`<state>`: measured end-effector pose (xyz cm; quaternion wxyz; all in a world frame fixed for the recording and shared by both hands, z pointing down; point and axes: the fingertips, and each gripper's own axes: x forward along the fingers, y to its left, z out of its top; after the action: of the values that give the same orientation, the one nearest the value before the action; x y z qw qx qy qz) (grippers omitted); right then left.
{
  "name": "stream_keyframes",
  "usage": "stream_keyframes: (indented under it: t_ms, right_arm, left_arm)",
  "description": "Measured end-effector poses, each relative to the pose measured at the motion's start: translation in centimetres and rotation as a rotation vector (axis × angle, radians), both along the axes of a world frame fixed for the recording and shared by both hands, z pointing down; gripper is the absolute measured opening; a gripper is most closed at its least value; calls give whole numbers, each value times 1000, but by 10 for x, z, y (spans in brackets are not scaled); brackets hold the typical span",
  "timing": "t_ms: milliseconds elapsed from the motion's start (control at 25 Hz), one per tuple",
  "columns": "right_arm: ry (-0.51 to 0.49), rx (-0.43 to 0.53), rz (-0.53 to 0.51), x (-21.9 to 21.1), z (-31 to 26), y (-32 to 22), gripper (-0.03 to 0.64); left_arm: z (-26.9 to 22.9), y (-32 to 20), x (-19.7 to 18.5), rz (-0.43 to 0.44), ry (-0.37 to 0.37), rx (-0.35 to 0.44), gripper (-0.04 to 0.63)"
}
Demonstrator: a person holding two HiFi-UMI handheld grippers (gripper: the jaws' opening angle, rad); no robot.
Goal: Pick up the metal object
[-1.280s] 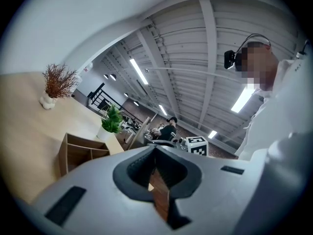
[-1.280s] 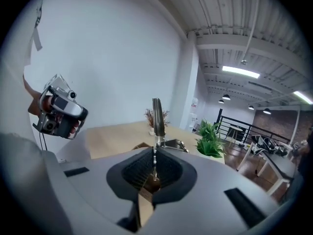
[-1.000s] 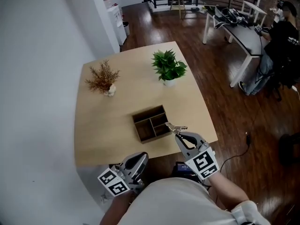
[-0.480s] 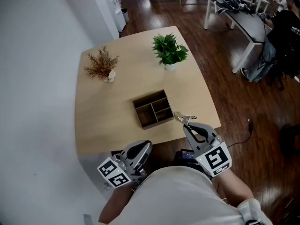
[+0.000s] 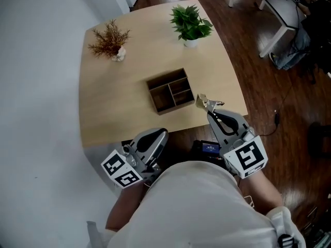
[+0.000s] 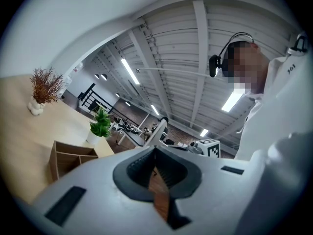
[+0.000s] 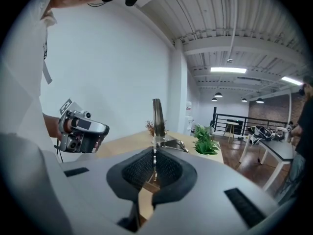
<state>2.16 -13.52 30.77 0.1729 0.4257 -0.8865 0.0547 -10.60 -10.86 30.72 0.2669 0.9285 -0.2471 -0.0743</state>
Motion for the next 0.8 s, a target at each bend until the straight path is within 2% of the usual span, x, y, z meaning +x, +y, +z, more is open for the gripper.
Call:
stream_keyframes:
  t_ms: [360, 800]
  right_arm:
    - [-8, 82, -3, -4, -15, -9, 5]
    - [-9, 67, 25, 1, -14, -9, 5]
  left_arm:
    - [-3, -2, -5, 12, -11, 37, -3]
    - [0, 0, 0, 39, -13, 12, -3]
